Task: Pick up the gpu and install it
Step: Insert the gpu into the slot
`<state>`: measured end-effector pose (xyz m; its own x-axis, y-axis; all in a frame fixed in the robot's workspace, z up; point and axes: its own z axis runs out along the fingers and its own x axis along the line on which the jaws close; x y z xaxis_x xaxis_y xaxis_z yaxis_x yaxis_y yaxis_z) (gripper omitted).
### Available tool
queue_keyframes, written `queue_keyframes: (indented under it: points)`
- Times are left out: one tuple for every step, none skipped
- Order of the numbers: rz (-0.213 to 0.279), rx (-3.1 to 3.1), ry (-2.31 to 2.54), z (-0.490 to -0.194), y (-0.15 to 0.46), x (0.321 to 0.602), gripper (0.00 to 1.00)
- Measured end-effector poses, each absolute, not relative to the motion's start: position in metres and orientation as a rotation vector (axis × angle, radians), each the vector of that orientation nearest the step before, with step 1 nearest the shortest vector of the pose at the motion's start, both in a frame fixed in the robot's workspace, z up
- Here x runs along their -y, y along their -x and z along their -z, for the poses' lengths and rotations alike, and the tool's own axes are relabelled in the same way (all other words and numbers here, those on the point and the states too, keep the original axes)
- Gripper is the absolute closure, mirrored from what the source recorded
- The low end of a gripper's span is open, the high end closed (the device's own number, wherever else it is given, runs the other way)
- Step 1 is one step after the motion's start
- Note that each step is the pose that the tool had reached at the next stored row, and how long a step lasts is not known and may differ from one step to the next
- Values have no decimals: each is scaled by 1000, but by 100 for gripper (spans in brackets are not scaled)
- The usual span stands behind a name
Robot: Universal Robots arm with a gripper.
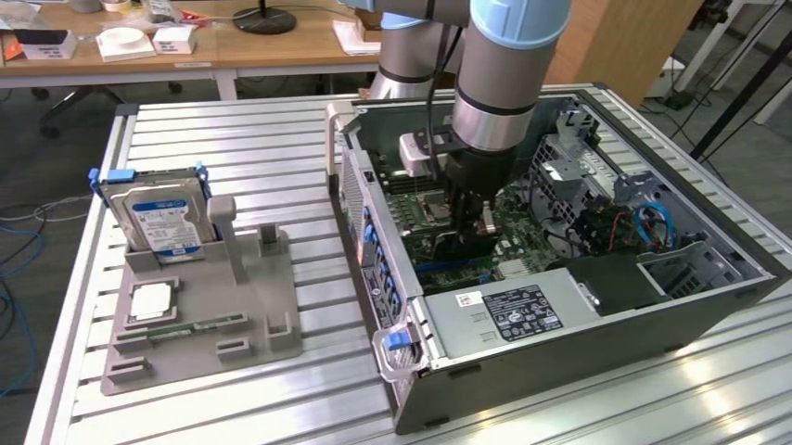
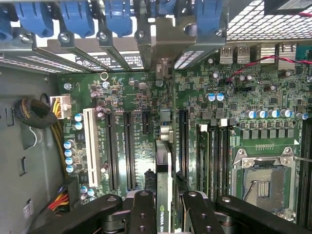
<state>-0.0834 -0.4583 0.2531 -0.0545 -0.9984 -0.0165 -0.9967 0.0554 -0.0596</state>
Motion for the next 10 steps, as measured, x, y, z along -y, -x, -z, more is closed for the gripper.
queue_keyframes:
  points:
    - [49,-2243,2123,-253,83,458,74]
    - [49,-2242,2124,-253,83,458,74]
    - [49,-2242,2124,-252,83,457,74]
    - [49,-2242,2124,-252,83,457,74]
    - [49,-2241,2124,-251,83,457,74]
    - [50,-2242,2124,-250,83,457,74]
    - [50,-2241,2124,-249,83,457,74]
    - [50,-2241,2124,-248,83,457,74]
    - [50,-2241,2124,-246,83,457,74]
    - [51,-2241,2123,-246,83,457,74]
